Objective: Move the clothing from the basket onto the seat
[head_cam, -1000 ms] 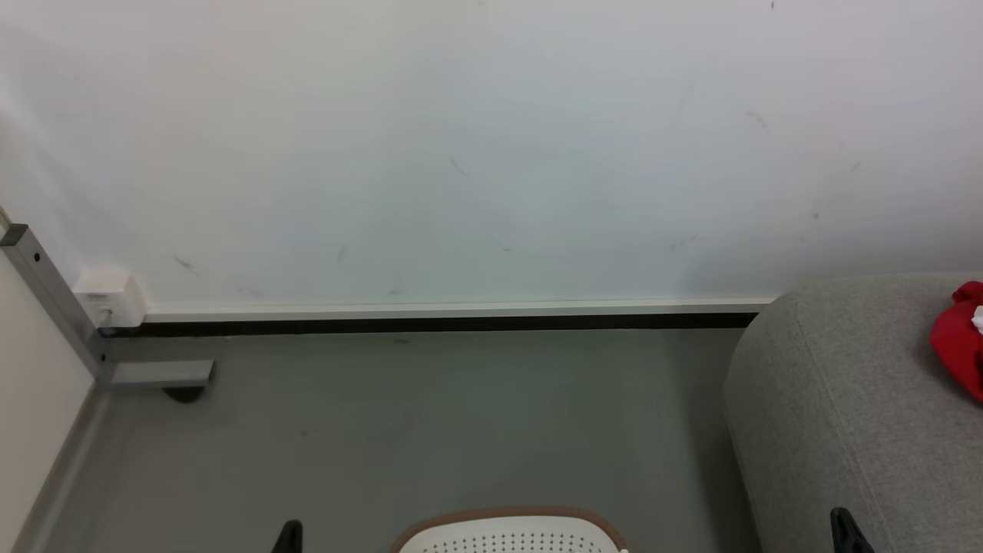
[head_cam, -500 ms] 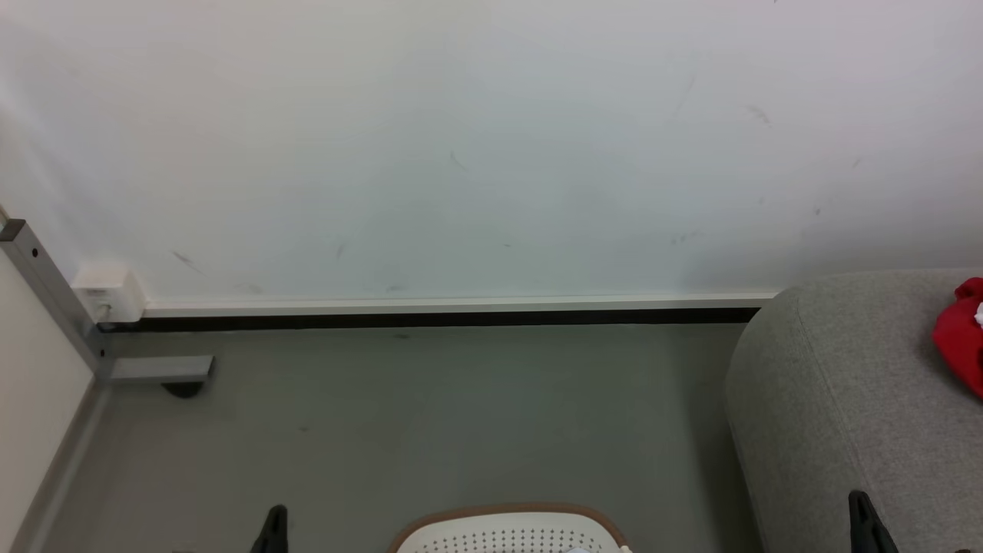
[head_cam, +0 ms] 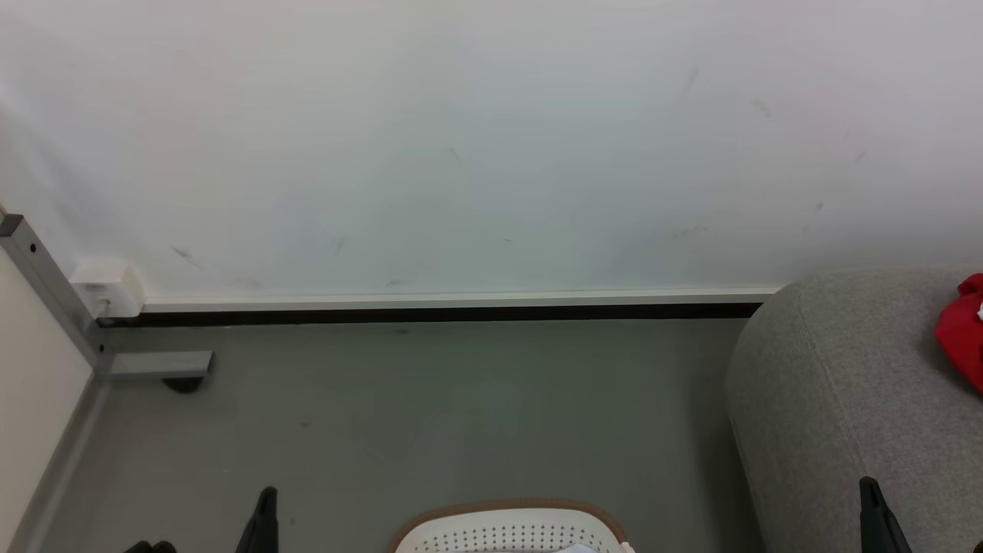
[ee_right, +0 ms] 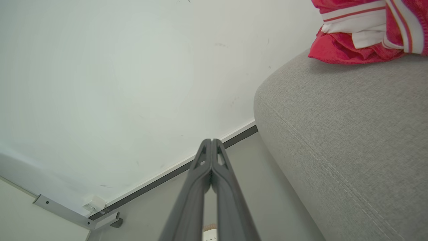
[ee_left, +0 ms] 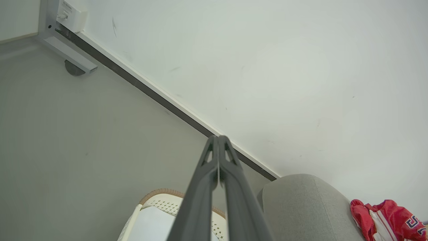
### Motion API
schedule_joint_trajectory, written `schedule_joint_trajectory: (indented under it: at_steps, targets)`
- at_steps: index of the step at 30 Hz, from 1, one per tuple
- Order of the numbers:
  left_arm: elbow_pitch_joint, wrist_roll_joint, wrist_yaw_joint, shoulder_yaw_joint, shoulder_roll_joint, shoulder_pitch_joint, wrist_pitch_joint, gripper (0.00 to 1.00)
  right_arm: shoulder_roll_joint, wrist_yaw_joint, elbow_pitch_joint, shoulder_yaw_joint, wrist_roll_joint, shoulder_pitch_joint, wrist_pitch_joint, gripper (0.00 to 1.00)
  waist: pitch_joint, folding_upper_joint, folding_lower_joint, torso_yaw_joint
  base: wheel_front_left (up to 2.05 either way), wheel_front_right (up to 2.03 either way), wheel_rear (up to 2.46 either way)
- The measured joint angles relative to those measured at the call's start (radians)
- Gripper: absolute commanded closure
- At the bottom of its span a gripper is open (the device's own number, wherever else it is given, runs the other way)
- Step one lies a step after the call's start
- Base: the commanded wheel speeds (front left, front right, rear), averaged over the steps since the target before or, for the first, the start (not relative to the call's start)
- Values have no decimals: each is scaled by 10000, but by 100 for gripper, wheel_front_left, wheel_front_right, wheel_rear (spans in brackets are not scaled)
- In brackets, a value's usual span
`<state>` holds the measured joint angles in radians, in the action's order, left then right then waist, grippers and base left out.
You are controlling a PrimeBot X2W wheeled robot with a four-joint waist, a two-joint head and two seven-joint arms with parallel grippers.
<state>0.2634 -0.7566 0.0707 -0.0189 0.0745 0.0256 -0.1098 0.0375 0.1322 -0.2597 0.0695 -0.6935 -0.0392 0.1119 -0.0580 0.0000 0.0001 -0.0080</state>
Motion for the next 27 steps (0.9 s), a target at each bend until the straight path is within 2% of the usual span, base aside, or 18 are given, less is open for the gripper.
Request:
schedule_joint_trajectory:
  at_steps: [27]
  targets:
    - [-65,-3287,215,499,-94,-490,857,100,21,0,35,159,-3501,583,-865,100,180,0,0,24,0,0,0]
